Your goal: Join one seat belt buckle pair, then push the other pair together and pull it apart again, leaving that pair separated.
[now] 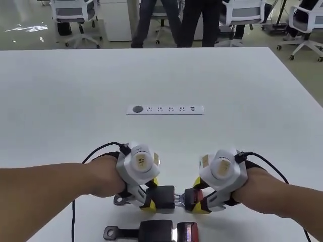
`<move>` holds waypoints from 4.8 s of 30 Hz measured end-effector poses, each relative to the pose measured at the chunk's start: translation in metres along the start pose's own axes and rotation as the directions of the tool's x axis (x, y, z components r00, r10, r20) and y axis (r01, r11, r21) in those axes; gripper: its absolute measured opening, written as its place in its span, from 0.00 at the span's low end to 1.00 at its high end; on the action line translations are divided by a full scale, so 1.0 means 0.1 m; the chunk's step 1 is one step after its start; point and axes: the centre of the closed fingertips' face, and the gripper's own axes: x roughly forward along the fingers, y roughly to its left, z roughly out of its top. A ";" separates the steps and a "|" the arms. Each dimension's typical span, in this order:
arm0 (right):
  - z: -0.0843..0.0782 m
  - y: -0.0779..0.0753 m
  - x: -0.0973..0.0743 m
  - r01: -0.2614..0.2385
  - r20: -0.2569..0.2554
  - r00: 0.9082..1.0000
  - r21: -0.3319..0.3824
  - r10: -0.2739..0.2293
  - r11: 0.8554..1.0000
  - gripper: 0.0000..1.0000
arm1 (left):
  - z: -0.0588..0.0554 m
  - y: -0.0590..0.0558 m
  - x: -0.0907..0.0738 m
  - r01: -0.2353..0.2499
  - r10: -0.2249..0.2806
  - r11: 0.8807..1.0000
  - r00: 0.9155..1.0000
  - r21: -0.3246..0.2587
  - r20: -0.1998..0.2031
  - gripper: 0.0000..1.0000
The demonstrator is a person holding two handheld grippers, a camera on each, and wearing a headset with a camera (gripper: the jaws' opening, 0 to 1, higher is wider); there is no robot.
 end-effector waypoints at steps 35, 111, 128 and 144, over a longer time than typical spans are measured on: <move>-1.20 -0.08 -0.74 0.075 -0.157 0.985 0.004 -0.074 0.997 0.33 | 0.01 0.00 0.00 -0.009 0.009 0.999 1.000 0.042 -0.005 0.34; -0.75 1.03 -1.38 0.317 0.109 0.882 0.582 -0.458 0.749 0.99 | -0.89 -1.16 -1.28 -0.301 0.482 0.716 0.866 -0.629 0.133 1.00; -0.68 0.99 -1.27 0.316 0.103 0.886 0.577 -0.451 0.753 0.99 | -0.96 -1.16 -1.24 -0.300 0.490 0.701 0.861 -0.647 0.132 0.99; -0.68 0.99 -1.28 0.326 0.090 0.885 0.578 -0.456 0.748 0.99 | -0.95 -1.14 -1.24 -0.271 0.492 0.684 0.857 -0.677 0.154 0.99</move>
